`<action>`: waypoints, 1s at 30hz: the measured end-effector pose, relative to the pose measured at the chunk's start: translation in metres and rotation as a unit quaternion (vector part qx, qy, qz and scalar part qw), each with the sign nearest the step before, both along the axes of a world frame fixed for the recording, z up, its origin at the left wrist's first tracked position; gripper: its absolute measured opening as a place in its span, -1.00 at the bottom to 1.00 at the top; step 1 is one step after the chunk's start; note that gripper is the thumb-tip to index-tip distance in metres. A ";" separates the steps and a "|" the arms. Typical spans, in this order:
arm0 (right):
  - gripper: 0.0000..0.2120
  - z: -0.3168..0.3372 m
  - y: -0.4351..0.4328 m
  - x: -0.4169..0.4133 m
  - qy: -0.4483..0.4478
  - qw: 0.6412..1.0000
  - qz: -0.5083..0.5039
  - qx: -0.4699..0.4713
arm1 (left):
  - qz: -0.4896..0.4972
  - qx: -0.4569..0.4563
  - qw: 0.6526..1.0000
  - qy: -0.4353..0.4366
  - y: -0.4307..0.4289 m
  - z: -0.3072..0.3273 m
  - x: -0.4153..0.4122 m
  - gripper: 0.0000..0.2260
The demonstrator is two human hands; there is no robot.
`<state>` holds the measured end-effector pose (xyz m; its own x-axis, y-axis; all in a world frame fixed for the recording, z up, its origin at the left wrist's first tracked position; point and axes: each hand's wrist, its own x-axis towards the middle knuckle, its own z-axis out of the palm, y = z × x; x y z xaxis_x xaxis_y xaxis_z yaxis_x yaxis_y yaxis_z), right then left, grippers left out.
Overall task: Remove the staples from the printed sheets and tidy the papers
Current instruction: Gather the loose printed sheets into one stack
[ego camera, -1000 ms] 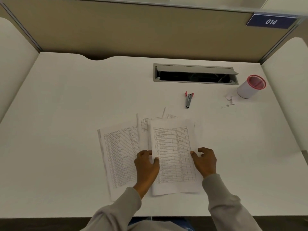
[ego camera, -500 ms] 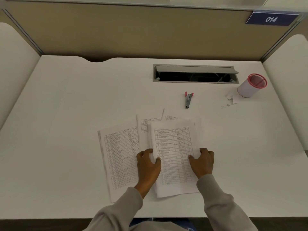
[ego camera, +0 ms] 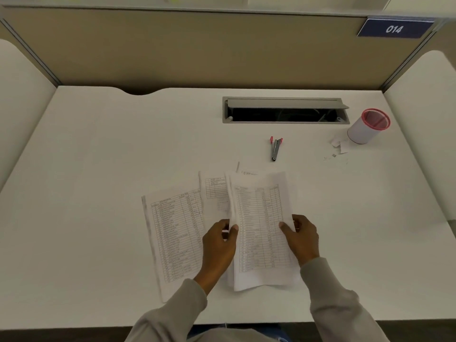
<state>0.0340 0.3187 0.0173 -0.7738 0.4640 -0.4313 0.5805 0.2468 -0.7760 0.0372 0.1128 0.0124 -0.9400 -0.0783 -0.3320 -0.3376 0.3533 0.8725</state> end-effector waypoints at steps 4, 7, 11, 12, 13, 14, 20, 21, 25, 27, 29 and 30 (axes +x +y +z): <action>-0.86 0.005 0.009 0.000 0.011 0.988 -0.026 -0.149 | -0.002 0.020 0.999 0.038 -0.001 0.007 -0.006 -0.89; -0.80 0.009 0.016 0.001 0.044 0.983 -0.045 -0.174 | 0.009 0.030 0.998 0.053 -0.003 0.007 -0.015 -0.92; -0.74 0.008 0.022 -0.001 0.079 0.967 -0.107 -0.217 | 0.017 0.038 0.999 -0.004 -0.005 0.004 -0.028 -0.88; -0.73 0.006 0.024 -0.001 0.079 0.962 -0.122 -0.230 | 0.021 0.038 0.999 -0.024 -0.004 0.004 -0.031 -0.89; -0.71 0.003 0.025 -0.002 0.079 0.958 -0.137 -0.240 | 0.021 0.036 0.998 -0.041 -0.003 0.005 -0.033 -0.88; -0.71 -0.001 0.026 -0.002 0.075 0.954 -0.151 -0.247 | 0.013 0.026 0.998 -0.048 -0.002 0.003 -0.036 -0.86; -0.73 -0.019 0.019 0.000 0.050 0.967 -0.185 -0.167 | -0.077 -0.066 0.993 -0.053 0.009 -0.009 -0.038 -0.59; -0.71 -0.020 0.017 0.001 0.050 0.973 -0.181 -0.132 | -0.085 -0.066 0.993 -0.052 0.011 -0.011 -0.037 -0.58; -0.67 -0.016 0.008 0.002 0.061 0.985 -0.158 -0.020 | -0.098 -0.070 0.992 -0.045 0.019 -0.011 -0.031 -0.57; -0.69 -0.012 0.005 0.002 0.091 0.983 -0.154 -0.028 | -0.090 -0.056 0.993 -0.045 0.022 -0.009 -0.030 -0.58; -0.71 -0.006 0.008 0.001 0.117 0.979 -0.150 -0.068 | -0.067 -0.032 0.996 -0.058 0.023 -0.005 -0.032 -0.57; -0.72 -0.003 0.012 0.000 0.129 0.976 -0.150 -0.095 | -0.049 -0.015 0.997 -0.063 0.023 -0.003 -0.033 -0.57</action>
